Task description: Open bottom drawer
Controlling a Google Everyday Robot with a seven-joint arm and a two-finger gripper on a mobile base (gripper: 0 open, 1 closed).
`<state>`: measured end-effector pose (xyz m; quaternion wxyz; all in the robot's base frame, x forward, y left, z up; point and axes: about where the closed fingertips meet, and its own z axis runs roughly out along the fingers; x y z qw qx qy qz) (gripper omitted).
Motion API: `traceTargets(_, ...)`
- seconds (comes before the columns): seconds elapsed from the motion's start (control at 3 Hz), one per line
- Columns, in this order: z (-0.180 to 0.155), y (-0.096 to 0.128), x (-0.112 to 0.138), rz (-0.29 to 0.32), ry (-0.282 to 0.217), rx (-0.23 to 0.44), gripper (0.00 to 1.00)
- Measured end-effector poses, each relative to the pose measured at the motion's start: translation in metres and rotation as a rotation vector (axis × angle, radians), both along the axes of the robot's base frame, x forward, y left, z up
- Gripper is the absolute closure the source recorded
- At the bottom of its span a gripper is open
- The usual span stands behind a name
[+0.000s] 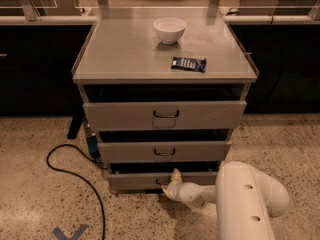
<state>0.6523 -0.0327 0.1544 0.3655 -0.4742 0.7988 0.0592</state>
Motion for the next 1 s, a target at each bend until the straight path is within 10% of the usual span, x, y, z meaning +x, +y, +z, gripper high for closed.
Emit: traceTargets(1.0, 0.0026, 0.0, -0.0001, 0.0, 0.0, 0.0, 1.0)
